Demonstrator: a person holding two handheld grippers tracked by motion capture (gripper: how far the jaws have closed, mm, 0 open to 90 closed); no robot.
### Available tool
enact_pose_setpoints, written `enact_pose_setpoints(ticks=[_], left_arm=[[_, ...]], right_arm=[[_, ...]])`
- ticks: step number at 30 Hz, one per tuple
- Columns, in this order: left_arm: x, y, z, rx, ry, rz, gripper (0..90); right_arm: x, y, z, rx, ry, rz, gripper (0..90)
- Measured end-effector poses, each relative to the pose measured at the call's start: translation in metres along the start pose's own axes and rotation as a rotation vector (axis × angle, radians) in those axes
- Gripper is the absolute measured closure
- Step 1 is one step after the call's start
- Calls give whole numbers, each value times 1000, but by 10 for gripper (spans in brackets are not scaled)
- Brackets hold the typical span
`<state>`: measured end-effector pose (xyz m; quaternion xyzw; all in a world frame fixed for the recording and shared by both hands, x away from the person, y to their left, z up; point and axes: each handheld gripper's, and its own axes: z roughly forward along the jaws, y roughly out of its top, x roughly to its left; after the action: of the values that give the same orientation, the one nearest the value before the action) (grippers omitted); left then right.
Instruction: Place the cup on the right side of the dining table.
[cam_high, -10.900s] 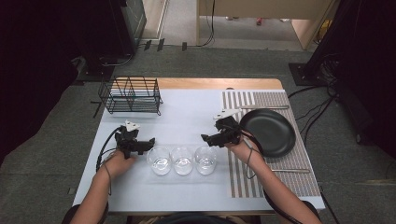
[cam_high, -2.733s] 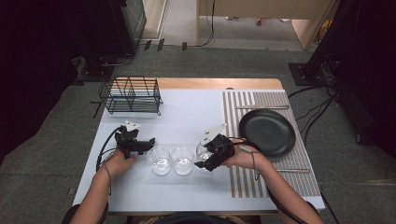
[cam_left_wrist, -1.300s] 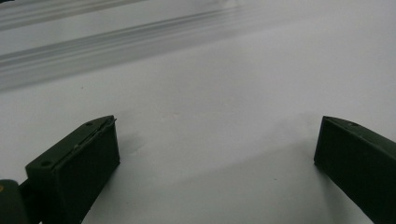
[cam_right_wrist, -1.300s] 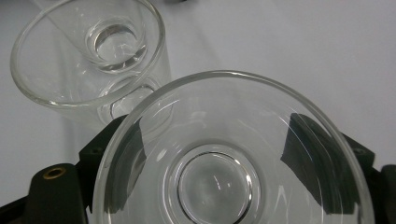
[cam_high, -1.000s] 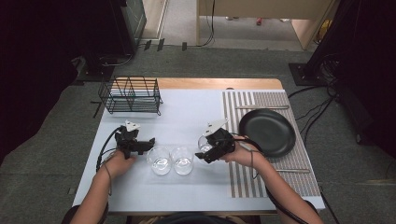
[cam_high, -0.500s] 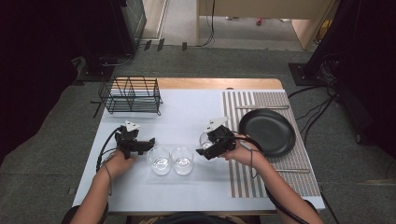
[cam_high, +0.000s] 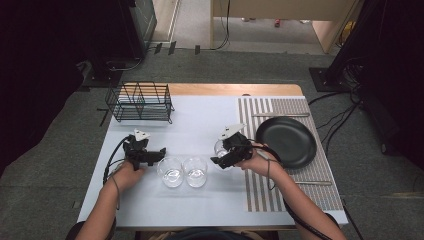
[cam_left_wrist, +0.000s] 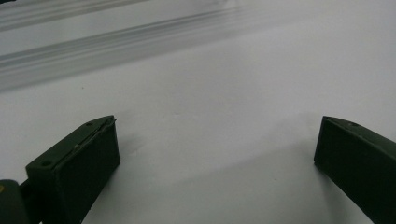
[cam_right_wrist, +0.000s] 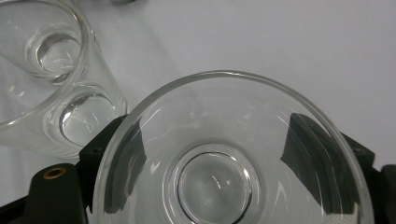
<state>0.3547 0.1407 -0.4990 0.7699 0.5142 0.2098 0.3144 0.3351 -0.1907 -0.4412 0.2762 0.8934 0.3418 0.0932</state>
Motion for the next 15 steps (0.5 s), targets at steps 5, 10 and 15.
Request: enact_pose_setpoints(ticks=[5, 10, 15], left_arm=[[0, 0, 0, 0, 0, 0, 0], [0, 0, 0, 0, 0, 0, 0], [0, 0, 0, 0, 0, 0, 0]], right_arm=[[-3, 0, 1, 2, -16, 14, 196], [-6, 0, 0, -3, -35, 36, 196], [-9, 0, 0, -3, -53, 57, 196]])
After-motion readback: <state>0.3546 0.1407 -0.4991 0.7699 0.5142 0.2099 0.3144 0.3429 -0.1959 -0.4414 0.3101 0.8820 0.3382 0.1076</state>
